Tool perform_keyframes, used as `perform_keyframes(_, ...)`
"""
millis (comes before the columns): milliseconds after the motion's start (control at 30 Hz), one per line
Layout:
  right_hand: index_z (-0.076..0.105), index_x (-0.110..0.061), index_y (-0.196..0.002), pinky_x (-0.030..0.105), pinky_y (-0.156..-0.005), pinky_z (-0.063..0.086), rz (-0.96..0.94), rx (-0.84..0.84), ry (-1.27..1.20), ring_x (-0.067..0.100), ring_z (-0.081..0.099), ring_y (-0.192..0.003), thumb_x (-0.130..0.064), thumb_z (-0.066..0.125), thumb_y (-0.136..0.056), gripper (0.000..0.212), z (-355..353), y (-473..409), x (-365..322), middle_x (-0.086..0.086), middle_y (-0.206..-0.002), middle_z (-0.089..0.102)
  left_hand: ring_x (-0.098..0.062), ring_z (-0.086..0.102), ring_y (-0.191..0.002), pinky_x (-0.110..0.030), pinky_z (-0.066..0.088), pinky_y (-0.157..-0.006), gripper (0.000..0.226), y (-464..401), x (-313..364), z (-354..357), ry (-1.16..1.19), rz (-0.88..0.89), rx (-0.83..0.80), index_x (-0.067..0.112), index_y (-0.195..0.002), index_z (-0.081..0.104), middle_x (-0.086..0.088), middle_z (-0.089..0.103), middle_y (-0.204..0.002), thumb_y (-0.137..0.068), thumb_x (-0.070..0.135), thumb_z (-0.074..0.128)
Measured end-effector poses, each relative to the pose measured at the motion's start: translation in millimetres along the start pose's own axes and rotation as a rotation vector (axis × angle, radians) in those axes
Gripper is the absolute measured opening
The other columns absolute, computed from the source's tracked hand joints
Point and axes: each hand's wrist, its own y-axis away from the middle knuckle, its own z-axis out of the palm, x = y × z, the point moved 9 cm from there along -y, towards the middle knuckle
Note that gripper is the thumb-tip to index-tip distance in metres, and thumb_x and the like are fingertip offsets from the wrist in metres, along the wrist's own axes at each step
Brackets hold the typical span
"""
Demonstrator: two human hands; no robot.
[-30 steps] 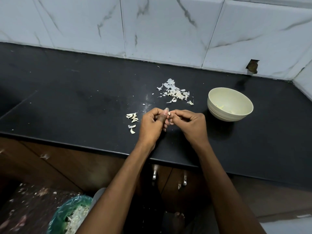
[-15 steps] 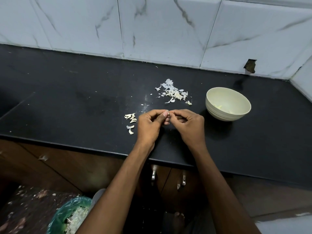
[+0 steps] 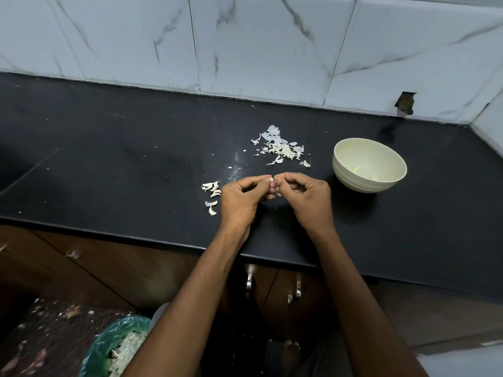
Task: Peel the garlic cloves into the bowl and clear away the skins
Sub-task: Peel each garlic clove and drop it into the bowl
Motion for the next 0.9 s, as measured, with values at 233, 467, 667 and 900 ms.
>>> perform_keyframes(233,0.079,-0.007,-0.095,0.039,-0.074,0.064,0.255,0.247,-0.134,0.015,0.072,-0.074,-0.005,0.065,-0.098,0.014,-22.6,-6.6,33.8,0.012,-0.083,0.077,-0.02,0.067,-0.078,-0.025,0.058,-0.075,0.019,-1.7,-2.8,-1.8,0.126,-0.053,0.015,-0.014,-0.109,0.071,-0.019,0.074,-0.089,-0.095,-0.002,0.068)
perform_keyframes(467,0.075,-0.01,-0.093,0.03,-0.07,0.064,0.159,0.28,0.099,0.007,0.071,-0.072,-0.013,0.085,-0.084,0.014,-23.0,-22.6,21.8,0.001,-0.084,0.076,-0.02,0.066,-0.08,-0.024,0.057,-0.073,0.022,-4.2,-5.9,-3.8,0.138,-0.076,0.016,-0.014,-0.113,0.07,-0.018,0.074,-0.091,-0.097,0.001,0.067)
perform_keyframes(667,0.078,-0.012,-0.115,0.027,-0.074,0.061,0.033,-0.074,0.006,0.013,0.076,-0.089,-0.008,0.072,-0.097,0.02,15.3,-14.7,11.3,0.006,-0.105,0.079,-0.018,0.067,-0.081,-0.024,0.057,-0.071,0.017,-6.6,-4.7,-3.3,0.04,-0.032,0.004,-0.006,-0.11,0.075,-0.014,0.075,-0.09,-0.097,0.002,0.067)
perform_keyframes(900,0.081,-0.01,-0.101,0.025,-0.075,0.06,0.053,-0.059,-0.011,0.015,0.077,-0.081,-0.008,0.076,-0.093,0.009,12.5,-11.9,9.9,0.0,-0.088,0.081,-0.016,0.071,-0.081,-0.025,0.059,-0.073,0.019,-8.2,-5.9,-3.8,-0.104,0.021,0.008,-0.003,-0.115,0.075,-0.015,0.078,-0.098,-0.099,0.004,0.067)
